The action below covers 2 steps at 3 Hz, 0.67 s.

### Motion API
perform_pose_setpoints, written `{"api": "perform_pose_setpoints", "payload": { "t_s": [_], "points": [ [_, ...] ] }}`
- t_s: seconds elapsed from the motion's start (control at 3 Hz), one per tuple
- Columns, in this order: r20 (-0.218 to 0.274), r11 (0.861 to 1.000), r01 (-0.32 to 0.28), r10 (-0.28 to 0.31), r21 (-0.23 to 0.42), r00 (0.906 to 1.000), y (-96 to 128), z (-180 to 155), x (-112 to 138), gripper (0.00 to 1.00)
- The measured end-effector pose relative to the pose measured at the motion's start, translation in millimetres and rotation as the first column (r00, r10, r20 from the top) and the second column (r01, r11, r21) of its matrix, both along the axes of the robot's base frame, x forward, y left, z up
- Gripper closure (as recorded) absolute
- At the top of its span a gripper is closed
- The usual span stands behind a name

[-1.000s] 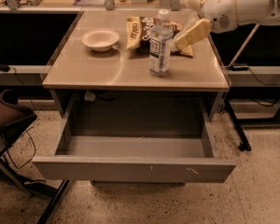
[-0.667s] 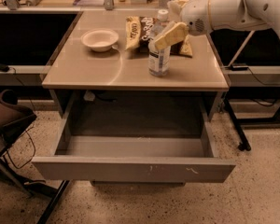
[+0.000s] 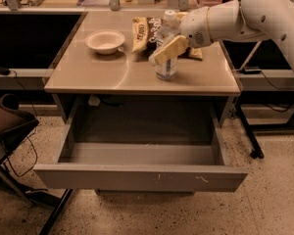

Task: Place blue plastic bottle into top drawer

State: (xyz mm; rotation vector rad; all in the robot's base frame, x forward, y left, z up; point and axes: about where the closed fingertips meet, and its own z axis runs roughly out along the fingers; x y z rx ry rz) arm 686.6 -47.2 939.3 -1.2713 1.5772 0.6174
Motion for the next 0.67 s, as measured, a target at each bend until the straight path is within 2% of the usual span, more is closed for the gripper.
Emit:
{"api": "perform_pose_setpoints", "payload": {
  "t_s": [0.33,0.67],
  "points": [
    [0.000,1.000,0.000,0.000,0.000,1.0000,0.0,0.0,0.0,0.19],
    [0.000,1.000,0.000,0.000,0.000,1.0000,0.1,0.0,0.0,0.42]
  ]
}}
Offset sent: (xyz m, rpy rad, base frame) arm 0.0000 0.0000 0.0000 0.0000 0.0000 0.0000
